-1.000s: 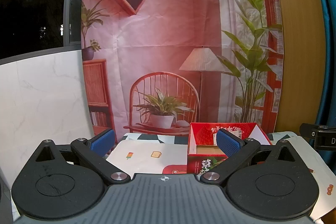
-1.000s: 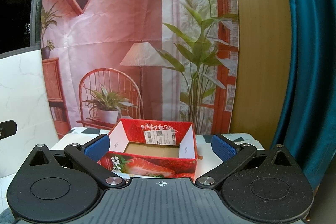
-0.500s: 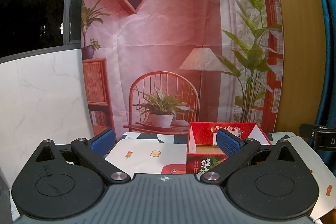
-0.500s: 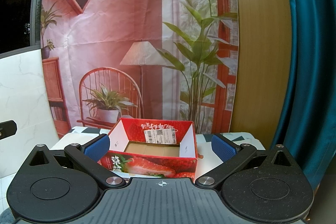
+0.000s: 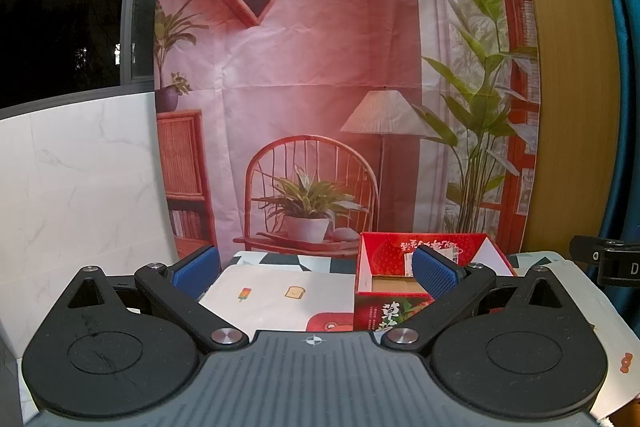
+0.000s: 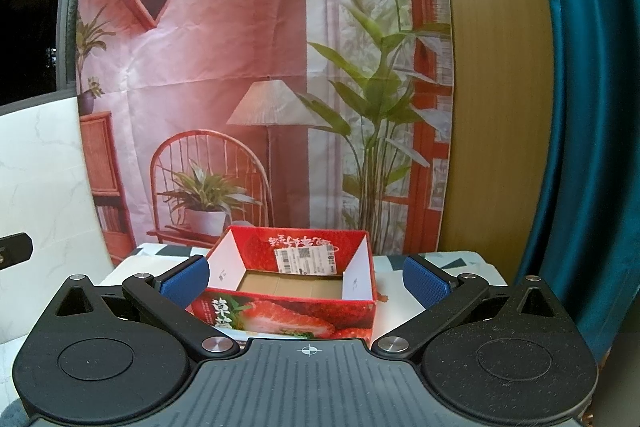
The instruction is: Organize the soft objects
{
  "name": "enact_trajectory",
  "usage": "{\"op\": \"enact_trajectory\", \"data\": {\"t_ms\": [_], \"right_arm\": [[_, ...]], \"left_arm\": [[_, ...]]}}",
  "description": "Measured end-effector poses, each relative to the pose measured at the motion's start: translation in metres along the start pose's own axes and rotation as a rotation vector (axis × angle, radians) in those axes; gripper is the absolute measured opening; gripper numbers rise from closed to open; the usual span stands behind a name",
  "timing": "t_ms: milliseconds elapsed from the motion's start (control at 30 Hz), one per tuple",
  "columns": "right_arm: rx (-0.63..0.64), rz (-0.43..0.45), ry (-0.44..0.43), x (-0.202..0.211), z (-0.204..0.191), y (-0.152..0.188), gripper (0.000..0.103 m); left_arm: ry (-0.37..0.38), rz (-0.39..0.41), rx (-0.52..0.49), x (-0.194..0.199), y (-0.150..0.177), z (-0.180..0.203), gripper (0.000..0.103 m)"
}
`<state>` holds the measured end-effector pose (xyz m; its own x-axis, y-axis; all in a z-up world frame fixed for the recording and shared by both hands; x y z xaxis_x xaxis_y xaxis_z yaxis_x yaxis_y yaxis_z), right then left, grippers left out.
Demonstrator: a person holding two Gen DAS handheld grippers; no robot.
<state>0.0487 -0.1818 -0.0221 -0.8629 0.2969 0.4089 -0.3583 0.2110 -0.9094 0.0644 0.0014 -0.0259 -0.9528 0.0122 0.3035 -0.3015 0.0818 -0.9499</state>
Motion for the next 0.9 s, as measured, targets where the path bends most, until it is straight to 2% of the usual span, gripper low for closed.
{"op": "enact_trajectory", "data": {"t_ms": [300,767,900], "right_arm": [[-0.021,-0.015,-0.021,-0.008,0.004,0.007,0.103],[-0.003,-0.191,0.021,-0.08,0.001,0.057,0.103],[0.004,-0.209,0.019,-0.096,-0.002,0.07,0.103]], "left_arm": [[0.023,-0.031,0.006,-0.011,0.009,0.006,0.103],[0.065,-0.205,-0.012,-0.089,0.055,0.014,0.103],[0.072,-0.248,-0.004,-0.108,0.07,0.011,0.103]]}}
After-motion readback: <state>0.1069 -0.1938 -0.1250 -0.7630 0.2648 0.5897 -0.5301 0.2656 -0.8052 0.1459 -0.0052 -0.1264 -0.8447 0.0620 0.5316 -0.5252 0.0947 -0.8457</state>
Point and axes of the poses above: each gripper's, at about its wrist camera, not at the fingertips, and x roughly against the way its jaws point, z to its right, y to its underside, the point moved 6 cm from there along -x, roughly the way its jaws point, and after that the axes turned 1 degree about -z, right-handed, at the moved point
